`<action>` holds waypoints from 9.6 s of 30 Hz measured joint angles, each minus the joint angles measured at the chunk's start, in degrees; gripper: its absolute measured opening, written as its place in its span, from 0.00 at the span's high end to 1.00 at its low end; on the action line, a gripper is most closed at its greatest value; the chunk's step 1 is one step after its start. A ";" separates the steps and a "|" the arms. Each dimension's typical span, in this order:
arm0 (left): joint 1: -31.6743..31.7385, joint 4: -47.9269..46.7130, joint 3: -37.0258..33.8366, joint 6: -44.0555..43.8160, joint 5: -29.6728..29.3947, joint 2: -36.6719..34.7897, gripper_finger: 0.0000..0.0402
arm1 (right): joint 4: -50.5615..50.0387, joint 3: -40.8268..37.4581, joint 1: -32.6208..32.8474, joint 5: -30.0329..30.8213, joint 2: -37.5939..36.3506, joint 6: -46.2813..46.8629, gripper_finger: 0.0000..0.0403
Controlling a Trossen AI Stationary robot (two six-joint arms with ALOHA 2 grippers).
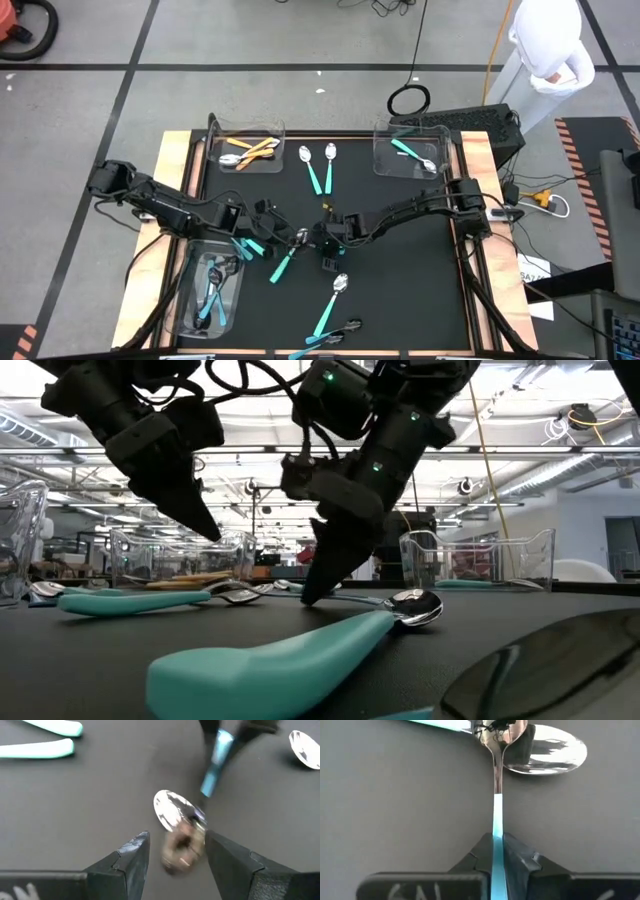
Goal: Sort silverware by color (type)
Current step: Put the blue spoon into the bottom bin
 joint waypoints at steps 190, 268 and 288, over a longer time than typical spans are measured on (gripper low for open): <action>-42.57 -75.56 29.27 -84.09 -41.94 8.56 0.69 | 16.55 25.34 -3.76 -3.01 17.56 -1.18 0.70; -27.65 1.66 29.27 -18.91 -28.55 27.78 0.69 | -36.65 25.66 30.46 2.20 12.27 27.82 0.75; -25.70 1.05 29.29 -18.97 -29.19 27.74 0.69 | -48.19 25.29 27.76 23.77 8.66 29.58 0.81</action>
